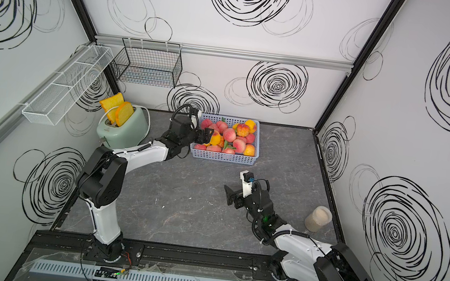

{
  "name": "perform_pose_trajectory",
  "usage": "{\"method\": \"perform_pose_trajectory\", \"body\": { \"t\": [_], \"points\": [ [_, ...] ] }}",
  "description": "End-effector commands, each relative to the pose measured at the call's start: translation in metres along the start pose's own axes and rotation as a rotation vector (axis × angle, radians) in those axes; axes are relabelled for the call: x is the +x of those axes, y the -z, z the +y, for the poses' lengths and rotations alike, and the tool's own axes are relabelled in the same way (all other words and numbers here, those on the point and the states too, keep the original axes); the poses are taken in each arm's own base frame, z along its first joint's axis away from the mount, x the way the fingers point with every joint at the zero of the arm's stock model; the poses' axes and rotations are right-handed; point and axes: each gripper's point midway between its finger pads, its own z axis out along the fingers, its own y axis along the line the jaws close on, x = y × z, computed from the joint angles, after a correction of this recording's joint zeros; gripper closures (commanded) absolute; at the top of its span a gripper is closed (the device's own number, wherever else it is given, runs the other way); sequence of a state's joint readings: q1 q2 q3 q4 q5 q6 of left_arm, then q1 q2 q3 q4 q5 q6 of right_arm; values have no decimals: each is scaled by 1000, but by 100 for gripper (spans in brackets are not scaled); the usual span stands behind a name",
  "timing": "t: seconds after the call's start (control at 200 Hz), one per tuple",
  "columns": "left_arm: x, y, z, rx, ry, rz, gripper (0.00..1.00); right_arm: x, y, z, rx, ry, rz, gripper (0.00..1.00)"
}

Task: Put the peaches into the basket
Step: Place the peach in the basket, then reset both arms

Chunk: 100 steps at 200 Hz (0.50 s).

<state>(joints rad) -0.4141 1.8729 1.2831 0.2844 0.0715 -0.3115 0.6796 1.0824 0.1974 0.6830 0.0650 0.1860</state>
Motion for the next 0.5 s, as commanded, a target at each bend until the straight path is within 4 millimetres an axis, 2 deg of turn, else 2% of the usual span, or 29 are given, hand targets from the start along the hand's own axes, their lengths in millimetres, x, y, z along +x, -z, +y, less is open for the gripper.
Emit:
{"method": "perform_pose_trajectory", "body": {
  "t": [0.0,0.17,0.32,0.495],
  "points": [
    [-31,15,-5,22,-23,-63,15,-5,3,0,4,12,-37,2],
    [-37,25,-6,21,-28,-81,15,-5,3,-3,21,11,-37,1],
    [-42,41,-6,17,-27,-104,15,-6,1,-9,59,8,-27,1],
    [-40,69,-2,19,-15,-126,15,-19,9,-35,209,7,-54,0]
  ]
}}
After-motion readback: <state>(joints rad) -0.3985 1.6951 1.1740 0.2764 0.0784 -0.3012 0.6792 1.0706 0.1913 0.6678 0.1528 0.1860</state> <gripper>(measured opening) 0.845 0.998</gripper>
